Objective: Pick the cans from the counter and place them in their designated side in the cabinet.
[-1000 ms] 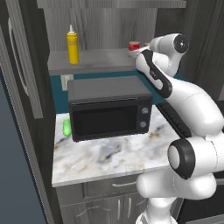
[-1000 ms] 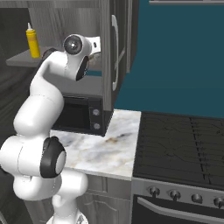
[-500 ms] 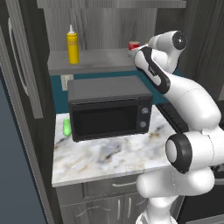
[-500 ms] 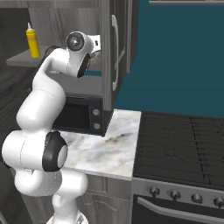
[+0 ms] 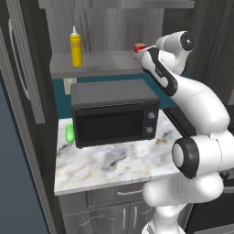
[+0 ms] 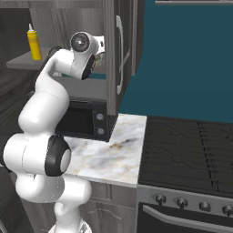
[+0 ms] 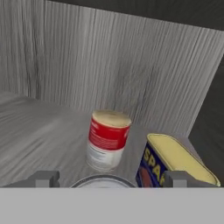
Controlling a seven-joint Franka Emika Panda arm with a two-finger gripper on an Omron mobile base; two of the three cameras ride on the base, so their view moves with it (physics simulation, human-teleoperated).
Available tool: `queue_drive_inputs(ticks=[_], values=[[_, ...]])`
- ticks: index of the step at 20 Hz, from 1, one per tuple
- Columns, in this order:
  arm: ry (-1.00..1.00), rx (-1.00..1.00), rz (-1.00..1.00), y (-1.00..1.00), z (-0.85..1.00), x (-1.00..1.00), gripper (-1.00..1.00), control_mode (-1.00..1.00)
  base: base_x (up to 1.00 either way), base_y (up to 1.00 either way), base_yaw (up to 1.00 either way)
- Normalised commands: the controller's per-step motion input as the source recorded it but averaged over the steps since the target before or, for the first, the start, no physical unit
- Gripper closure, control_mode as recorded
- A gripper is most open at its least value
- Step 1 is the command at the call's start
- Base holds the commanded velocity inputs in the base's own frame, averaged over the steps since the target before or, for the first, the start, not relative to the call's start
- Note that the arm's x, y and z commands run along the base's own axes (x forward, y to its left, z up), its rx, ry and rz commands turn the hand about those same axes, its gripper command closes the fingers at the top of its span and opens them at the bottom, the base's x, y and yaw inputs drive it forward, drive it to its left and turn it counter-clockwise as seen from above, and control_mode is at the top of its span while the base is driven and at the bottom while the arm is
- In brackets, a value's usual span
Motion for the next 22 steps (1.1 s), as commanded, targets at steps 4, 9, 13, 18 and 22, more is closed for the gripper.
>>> queue_drive_inputs(ticks=[4, 9, 13, 18, 22], values=[[0.0, 0.0, 0.0, -0.03, -0.13, 0.24, -1.0, -1.0, 0.0, 0.0, 0.0], [0.0, 0.0, 0.0, -0.02, -0.1, 0.28, -1.0, -1.0, 0.0, 0.0, 0.0], [-0.02, 0.0, 0.0, -0.06, 0.0, 0.02, -1.0, -1.0, 0.0, 0.0, 0.0], [-0.06, 0.01, 0.01, -0.03, 0.0, -0.07, -1.0, -1.0, 0.0, 0.0, 0.0], [-0.06, 0.01, 0.01, 0.01, 0.0, -0.15, -1.0, -1.0, 0.0, 0.0, 0.0]])
